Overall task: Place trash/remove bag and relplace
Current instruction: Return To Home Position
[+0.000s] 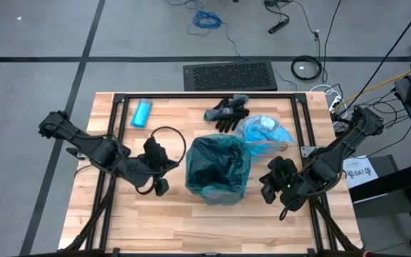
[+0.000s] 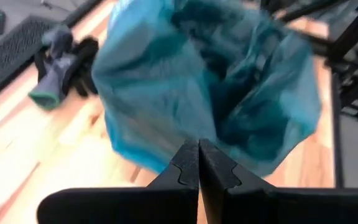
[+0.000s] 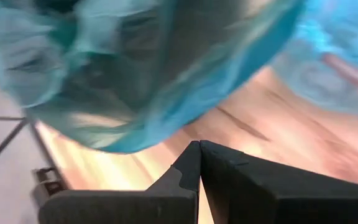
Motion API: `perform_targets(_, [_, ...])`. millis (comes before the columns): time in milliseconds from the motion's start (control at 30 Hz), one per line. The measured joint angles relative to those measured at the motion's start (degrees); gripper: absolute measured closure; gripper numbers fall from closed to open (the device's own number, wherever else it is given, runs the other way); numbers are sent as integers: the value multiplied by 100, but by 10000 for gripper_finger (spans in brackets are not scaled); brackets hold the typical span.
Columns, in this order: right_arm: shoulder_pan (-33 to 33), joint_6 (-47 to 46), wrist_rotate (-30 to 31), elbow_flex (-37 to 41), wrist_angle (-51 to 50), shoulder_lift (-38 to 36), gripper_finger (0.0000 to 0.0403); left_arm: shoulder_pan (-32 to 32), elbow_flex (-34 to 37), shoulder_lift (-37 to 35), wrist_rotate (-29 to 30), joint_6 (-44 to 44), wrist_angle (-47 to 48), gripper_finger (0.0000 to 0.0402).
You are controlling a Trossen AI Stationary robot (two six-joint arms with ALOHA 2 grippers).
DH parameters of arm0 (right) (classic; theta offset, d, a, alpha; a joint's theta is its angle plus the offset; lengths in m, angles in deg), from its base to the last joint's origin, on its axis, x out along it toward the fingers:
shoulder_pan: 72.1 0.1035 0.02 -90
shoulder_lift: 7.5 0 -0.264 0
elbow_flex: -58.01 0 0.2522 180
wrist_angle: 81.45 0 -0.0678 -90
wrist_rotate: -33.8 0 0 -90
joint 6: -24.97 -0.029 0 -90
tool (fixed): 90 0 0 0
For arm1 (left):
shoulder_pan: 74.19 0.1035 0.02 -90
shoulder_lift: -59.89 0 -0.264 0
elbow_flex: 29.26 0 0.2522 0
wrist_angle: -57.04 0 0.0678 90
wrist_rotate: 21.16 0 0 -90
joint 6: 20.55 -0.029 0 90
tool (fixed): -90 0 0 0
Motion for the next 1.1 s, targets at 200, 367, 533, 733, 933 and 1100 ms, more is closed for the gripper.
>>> perform_targets(200, [0, -199, 79, 0, -427, 0, 403, -143, 1173, -365, -232, 135, -932, 400])
perform_targets(367, [0, 151, 112, 0, -142, 3, 403, -175, 2403, -1225, -948, -76, -2667, 400])
perform_targets(533, [0, 232, -296, 0, 127, 4, 403, -173, 2669, -1652, -1042, 534, -2561, 400])
perform_targets(733, [0, 726, -664, 0, 200, 4, 403, -175, 2671, -1642, -1064, -3, -2443, 400])
perform_targets(933, [-42, 761, -872, 0, 244, 4, 403, -145, 2626, -1630, -946, -153, -2535, 400])
perform_targets(1100, [-36, 1283, -948, -3, 95, -81, 403, -141, 2637, -1672, -1951, -764, -2476, 400])
